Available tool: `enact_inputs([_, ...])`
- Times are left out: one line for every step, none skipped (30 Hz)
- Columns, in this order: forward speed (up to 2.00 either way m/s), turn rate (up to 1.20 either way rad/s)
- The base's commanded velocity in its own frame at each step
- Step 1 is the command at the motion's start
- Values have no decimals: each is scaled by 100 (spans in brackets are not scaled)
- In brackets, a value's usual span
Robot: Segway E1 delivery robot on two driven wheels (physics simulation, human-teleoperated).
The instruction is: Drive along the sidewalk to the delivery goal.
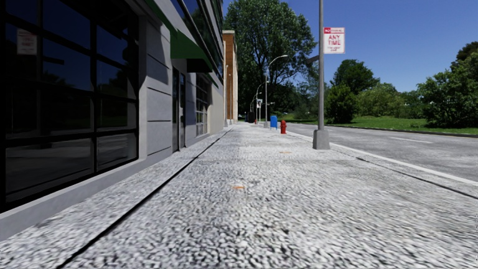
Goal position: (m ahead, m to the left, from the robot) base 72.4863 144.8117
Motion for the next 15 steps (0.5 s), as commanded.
enact_inputs([200, 0])
enact_inputs([200, 0])
enact_inputs([200, 0])
enact_inputs([200, 0])
enact_inputs([200, 0])
enact_inputs([200, 0])
enact_inputs([200, 0])
enact_inputs([200, 0])
enact_inputs([200, 0])
enact_inputs([200, 0])
enact_inputs([200, 0])
enact_inputs([200, 0])
enact_inputs([200, 0])
enact_inputs([200, 0])
enact_inputs([200, 0])
